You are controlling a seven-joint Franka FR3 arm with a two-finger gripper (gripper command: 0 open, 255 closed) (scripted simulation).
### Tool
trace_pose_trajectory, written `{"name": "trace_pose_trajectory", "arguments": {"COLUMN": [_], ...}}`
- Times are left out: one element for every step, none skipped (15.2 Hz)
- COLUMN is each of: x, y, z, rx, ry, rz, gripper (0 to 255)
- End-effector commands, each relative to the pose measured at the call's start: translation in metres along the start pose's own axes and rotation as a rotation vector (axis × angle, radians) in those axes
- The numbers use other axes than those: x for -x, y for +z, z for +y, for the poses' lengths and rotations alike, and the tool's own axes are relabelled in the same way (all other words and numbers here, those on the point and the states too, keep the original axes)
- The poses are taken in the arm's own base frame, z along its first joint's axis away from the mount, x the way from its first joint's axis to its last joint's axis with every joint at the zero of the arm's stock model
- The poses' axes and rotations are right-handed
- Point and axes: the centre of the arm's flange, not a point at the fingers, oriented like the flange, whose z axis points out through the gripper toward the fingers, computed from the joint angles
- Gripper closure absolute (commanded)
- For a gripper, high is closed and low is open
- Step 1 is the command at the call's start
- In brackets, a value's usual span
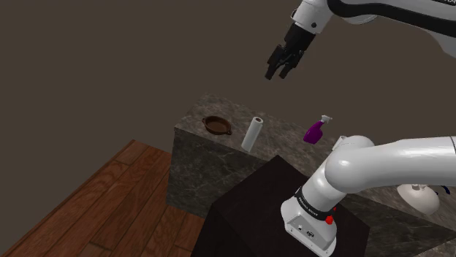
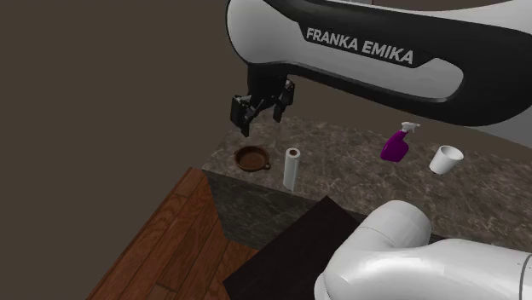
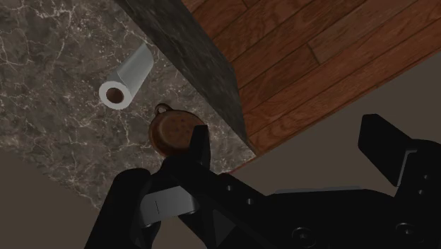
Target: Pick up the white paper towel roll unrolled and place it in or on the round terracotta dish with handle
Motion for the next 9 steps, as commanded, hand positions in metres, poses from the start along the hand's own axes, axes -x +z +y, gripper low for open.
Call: {"name": "trace_pose_trajectory", "arguments": {"x": [0.000, -0.002, -0.005, -0.007, -0.009, -0.012, -0.014, -0.016, -0.018], "y": [0.000, 0.010, 0.020, 0.030, 0.040, 0.050, 0.060, 0.071, 0.081], "z": [0.000, 0.008, 0.017, 0.025, 0.033, 0.041, 0.050, 0.058, 0.066], "rx": [0.000, 0.000, 0.001, 0.001, 0.002, 0.002, 0.003, 0.003, 0.004], "ry": [0.000, -0.002, -0.003, -0.005, -0.007, -0.009, -0.010, -0.012, -0.014], "rz": [0.000, -0.003, -0.007, -0.010, -0.014, -0.017, -0.021, -0.024, -0.028], "gripper": [0, 0, 0, 0, 0, 0, 0, 0, 0]}}
